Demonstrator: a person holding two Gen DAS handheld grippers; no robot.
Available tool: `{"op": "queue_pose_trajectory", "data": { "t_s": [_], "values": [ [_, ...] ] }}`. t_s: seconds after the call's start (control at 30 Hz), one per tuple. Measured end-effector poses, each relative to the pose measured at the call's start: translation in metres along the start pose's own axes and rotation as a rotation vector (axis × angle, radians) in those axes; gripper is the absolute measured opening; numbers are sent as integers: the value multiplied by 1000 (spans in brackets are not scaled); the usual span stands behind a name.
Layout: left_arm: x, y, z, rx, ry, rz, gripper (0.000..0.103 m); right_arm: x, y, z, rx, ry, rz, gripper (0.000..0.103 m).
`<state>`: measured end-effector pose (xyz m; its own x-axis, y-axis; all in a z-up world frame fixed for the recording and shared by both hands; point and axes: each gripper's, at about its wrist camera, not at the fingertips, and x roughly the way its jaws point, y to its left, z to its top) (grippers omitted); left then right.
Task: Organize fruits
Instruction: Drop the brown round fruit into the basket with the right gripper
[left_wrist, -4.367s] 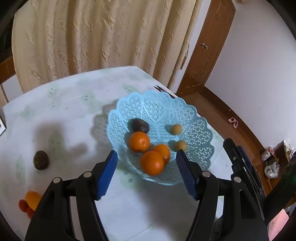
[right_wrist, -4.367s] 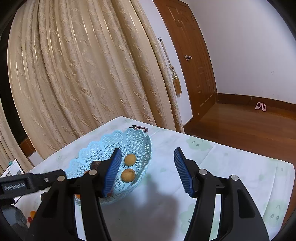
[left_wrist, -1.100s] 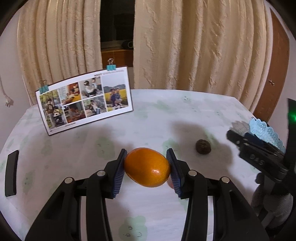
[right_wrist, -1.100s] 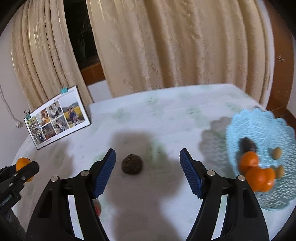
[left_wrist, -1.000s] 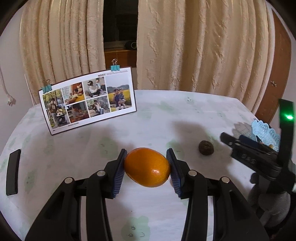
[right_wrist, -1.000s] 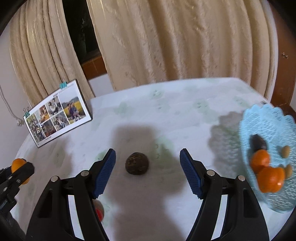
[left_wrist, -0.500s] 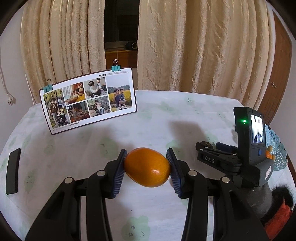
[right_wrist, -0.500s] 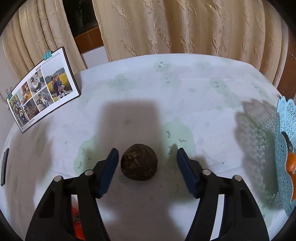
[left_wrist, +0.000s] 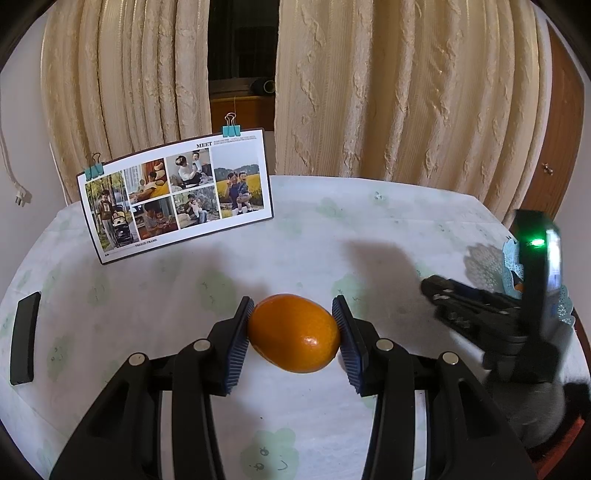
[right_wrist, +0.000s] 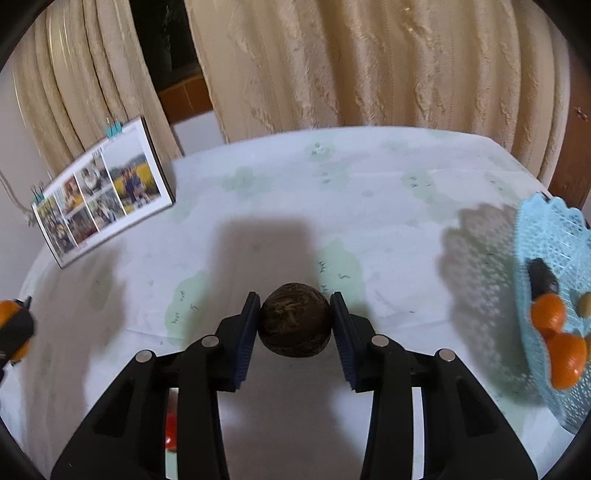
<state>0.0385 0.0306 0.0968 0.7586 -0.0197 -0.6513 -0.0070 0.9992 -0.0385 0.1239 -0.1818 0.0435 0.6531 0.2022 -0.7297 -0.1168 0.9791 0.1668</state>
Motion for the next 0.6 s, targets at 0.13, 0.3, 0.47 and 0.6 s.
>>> {"op": "queue_pose_trajectory", "data": {
  "t_s": [0.13, 0.3, 0.47, 0.6],
  "values": [
    [1, -2, -1, 6, 3, -2, 44, -27, -13, -2, 39, -51, 5, 40],
    [2, -7, -3, 17, 5, -5, 44, -56, -36, -6, 83, -107, -16, 40],
    [4, -16, -7, 32, 23, -35, 44, -84, -70, -15, 138, -164, -70, 40],
    [5, -28, -10, 54, 35, -63, 45, -105, -103, -25, 207, -199, -116, 40]
  ]
}}
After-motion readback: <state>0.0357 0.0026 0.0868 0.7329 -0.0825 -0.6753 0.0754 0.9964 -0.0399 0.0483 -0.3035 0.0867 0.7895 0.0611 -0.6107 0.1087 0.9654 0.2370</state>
